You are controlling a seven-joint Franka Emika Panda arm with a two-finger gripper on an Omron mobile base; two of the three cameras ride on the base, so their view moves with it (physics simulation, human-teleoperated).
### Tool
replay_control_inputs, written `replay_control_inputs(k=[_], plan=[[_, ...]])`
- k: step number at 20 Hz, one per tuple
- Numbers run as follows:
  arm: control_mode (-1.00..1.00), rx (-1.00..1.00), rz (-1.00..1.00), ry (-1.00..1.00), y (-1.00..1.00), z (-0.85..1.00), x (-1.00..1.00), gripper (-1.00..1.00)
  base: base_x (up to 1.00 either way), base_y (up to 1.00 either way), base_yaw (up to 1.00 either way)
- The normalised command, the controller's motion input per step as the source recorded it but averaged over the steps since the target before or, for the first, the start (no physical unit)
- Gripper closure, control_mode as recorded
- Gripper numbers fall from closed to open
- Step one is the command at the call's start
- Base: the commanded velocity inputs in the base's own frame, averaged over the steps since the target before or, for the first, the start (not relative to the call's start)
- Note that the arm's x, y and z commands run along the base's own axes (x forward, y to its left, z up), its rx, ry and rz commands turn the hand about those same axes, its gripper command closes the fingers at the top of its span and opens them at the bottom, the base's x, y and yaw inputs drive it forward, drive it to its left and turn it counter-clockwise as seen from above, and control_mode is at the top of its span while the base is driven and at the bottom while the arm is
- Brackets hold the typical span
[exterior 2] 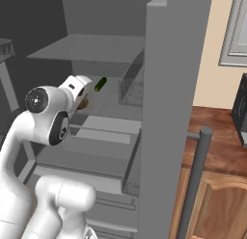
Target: Pick up the apple and banana from the fridge and place one fruit on each plate on the dining counter.
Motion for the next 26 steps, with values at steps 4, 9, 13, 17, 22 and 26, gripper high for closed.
replay_control_inputs(k=[4, 9, 13, 17, 22, 26], plan=[[-1.0, -0.07, -0.03, 0.12, -0.29, -0.27, -0.88, 1.0, 0.0, 0.0, 0.0], [-1.0, 0.0, -0.01, 0.13, -0.01, -0.11, -0.49, 1.0, 0.0, 0.0, 0.0], [-1.0, 0.0, 0.0, 0.17, 0.39, -0.16, -0.26, 1.0, 0.0, 0.0, 0.0], [-1.0, 0.0, 0.03, 0.15, 0.26, -0.07, -0.1, 1.0, 0.0, 0.0, 0.0], [-1.0, 0.0, 0.01, 0.05, 0.11, 0.0, -0.01, 1.0, 0.0, 0.0, 0.0], [-1.0, 0.0, 0.0, 0.04, 0.08, 0.0, 0.0, 1.0, 0.0, 0.0, 0.0]])
